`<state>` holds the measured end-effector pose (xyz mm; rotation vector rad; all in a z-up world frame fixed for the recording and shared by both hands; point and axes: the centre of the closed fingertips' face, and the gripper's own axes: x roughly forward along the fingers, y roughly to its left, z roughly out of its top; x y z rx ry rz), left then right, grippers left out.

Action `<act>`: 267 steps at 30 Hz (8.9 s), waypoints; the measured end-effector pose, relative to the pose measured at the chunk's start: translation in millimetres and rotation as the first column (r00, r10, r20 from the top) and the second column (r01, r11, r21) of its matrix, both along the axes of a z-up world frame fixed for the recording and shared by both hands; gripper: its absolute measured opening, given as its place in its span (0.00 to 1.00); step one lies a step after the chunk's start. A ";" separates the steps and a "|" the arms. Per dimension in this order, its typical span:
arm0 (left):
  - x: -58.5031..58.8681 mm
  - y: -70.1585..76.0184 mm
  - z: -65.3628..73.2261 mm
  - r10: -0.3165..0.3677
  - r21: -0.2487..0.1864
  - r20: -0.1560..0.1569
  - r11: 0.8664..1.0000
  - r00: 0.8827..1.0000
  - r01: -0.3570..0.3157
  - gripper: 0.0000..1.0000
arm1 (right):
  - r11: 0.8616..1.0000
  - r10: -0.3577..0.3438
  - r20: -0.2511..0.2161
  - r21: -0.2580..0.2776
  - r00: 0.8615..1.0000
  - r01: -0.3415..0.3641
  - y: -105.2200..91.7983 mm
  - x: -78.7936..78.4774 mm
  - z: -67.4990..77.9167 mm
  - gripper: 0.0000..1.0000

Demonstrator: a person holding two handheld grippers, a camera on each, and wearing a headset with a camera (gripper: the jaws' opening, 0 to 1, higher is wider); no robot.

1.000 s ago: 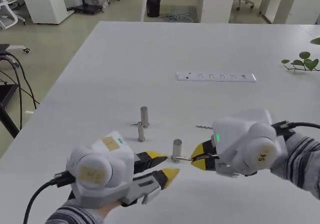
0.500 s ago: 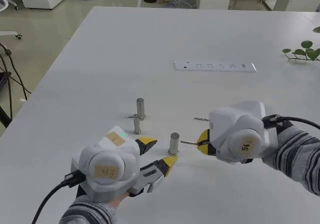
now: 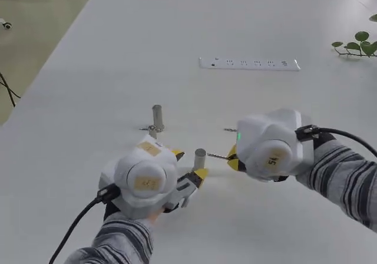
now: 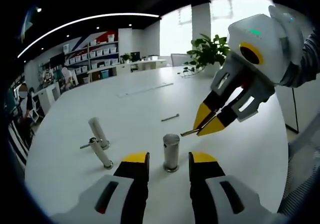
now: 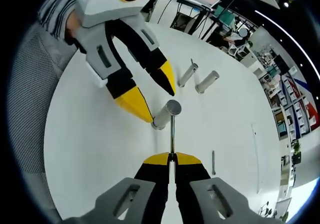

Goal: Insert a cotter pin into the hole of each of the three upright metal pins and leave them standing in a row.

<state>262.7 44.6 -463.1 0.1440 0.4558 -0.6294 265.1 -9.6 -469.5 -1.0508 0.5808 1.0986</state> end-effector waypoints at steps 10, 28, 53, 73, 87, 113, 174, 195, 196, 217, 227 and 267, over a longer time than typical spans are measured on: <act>8.0 -8.6 -13.6 0.019 -0.026 -0.054 0.999 0.998 -0.020 0.21 | 1.000 0.007 -0.010 -0.007 1.000 -0.007 -0.1 0.6 -4.8 0.00; 8.0 -11.8 -23.3 0.020 -0.006 -0.075 1.000 0.997 -0.020 0.10 | 0.999 0.024 -0.008 -0.021 1.000 -0.024 4.9 -2.0 -3.2 0.00; 9.3 -12.6 -29.4 0.032 0.020 -0.056 0.999 0.998 -0.031 0.10 | 0.999 0.045 -0.005 0.007 0.999 -0.045 7.3 -6.1 9.1 0.00; 10.1 -12.2 -29.7 0.048 0.010 -0.063 0.999 0.997 -0.047 0.10 | 0.997 0.072 0.007 0.019 0.997 -0.072 18.3 -5.5 12.4 0.00; 9.7 -11.9 -30.1 0.060 0.003 -0.066 0.998 0.996 -0.060 0.10 | 0.996 0.084 0.011 0.029 0.996 -0.084 28.4 -5.3 12.2 0.00; 10.7 -12.6 -31.0 0.080 -0.004 -0.077 0.997 0.994 -0.081 0.10 | 0.994 0.051 0.026 0.100 0.998 -0.053 25.5 -7.0 20.6 0.01; -12.0 6.1 -1.7 0.053 -0.059 -0.074 0.997 0.996 -0.058 0.49 | 0.958 -0.027 -0.210 0.275 0.977 0.086 57.9 -1.7 12.7 0.12; -33.5 39.8 30.9 0.082 -0.124 -0.011 0.989 0.997 -0.083 0.85 | 0.944 -0.037 -0.311 0.302 0.950 0.136 61.8 -1.3 12.6 0.08; -33.7 41.9 31.7 0.086 -0.125 -0.009 0.988 0.996 -0.086 0.87 | 0.943 -0.039 -0.311 0.303 0.950 0.138 62.0 0.3 13.2 0.08; -32.0 65.2 37.7 0.122 -0.105 0.042 0.988 0.992 -0.117 0.99 | 0.943 -0.075 -0.305 0.289 0.949 0.167 69.6 40.2 17.0 0.08; -32.0 67.2 34.1 0.130 -0.107 0.042 0.986 0.991 -0.125 0.99 | 0.946 -0.071 -0.312 0.280 0.948 0.163 69.1 41.7 16.3 0.08; -33.3 67.7 24.4 0.128 -0.097 0.012 0.987 0.992 -0.127 0.99 | 0.946 -0.042 -0.345 0.288 0.938 0.149 65.7 41.4 18.6 0.22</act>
